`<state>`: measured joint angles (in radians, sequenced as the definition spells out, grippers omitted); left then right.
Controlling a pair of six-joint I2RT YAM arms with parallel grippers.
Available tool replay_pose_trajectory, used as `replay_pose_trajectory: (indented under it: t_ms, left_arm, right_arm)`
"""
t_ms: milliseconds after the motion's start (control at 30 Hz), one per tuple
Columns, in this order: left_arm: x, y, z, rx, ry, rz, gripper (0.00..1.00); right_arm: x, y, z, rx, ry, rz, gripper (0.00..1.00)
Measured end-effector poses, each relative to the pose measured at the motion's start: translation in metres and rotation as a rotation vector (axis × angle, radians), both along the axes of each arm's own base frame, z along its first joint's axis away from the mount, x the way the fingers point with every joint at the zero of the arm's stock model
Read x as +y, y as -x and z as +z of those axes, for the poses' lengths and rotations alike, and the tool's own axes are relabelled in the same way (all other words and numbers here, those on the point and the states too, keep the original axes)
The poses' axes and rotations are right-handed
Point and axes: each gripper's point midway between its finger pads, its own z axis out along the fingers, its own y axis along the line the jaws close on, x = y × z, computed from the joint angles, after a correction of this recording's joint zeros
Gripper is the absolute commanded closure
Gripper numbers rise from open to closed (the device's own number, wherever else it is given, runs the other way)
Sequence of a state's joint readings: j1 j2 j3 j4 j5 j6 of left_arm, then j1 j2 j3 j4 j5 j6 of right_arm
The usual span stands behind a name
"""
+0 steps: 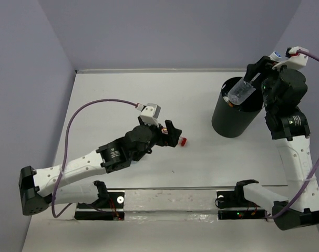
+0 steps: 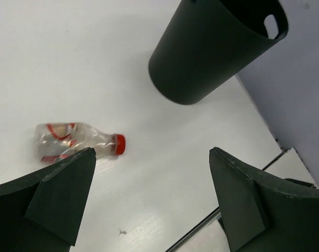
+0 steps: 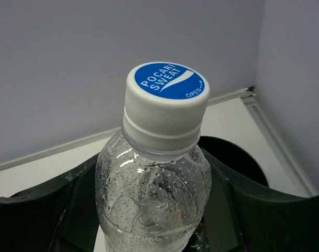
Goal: Put the plastic bottles in the bin
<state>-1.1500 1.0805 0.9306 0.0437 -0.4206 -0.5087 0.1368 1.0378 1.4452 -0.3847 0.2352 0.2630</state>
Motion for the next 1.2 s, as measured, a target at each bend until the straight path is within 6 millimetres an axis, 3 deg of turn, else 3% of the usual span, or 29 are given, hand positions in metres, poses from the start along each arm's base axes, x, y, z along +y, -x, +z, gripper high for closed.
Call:
replay_pose_trajectory:
  t_ms: [133,167,267,333,400,500,567,600,733,833,967,1100,1133,1200]
  left_arm:
    - [0.041,0.015,-0.006,0.033,-0.010,0.034,0.01]
    - [0.044,0.016,-0.008,0.041,-0.021,0.038,0.01]
    - [0.069,0.024,0.009,0.021,0.017,0.057,0.01]
    - [0.080,0.026,0.016,0.008,0.027,0.070,0.01]
    - [0.089,0.026,0.018,-0.005,0.016,0.085,0.01]
    - [0.096,0.024,0.019,-0.024,-0.009,0.102,0.01]
    - [0.098,0.022,0.017,-0.030,-0.038,0.109,0.01]
    - [0.098,0.022,0.015,-0.031,-0.056,0.111,0.01]
    - [0.101,0.019,0.016,-0.042,-0.117,0.119,0.01]
    - [0.108,0.017,0.019,-0.062,-0.149,0.134,0.01]
    - [0.120,0.013,0.035,-0.108,-0.158,0.173,0.01]
    - [0.127,0.009,0.047,-0.137,-0.163,0.204,0.01]
    - [0.128,0.008,0.049,-0.143,-0.167,0.212,0.01]
    - [0.130,0.006,0.051,-0.152,-0.175,0.227,0.01]
  right_arm:
    - [-0.037,-0.014,-0.016,0.033,0.070,-0.206,0.64]
    - [-0.042,-0.017,-0.020,0.043,0.081,-0.232,0.64]
    - [-0.051,-0.033,-0.042,0.086,0.115,-0.282,0.63]
    - [-0.052,-0.046,-0.064,0.133,0.129,-0.287,0.57]
    - [-0.051,-0.051,-0.080,0.171,0.138,-0.285,0.45]
    - [-0.051,-0.055,-0.097,0.209,0.147,-0.283,0.12]
    - [-0.051,-0.054,-0.100,0.216,0.138,-0.285,0.01]
    - [-0.051,-0.054,-0.100,0.218,0.142,-0.286,0.00]
    - [-0.052,-0.047,-0.100,0.249,0.152,-0.284,0.00]
    - [-0.050,-0.040,-0.082,0.244,0.149,-0.266,0.00]
    - [-0.032,-0.026,-0.041,0.184,0.121,-0.154,0.07]
    - [-0.003,-0.005,-0.026,0.141,0.084,0.021,0.23]
    - [0.009,-0.001,-0.026,0.141,0.081,0.083,0.40]
    - [0.031,0.003,-0.030,0.150,0.084,0.195,0.49]
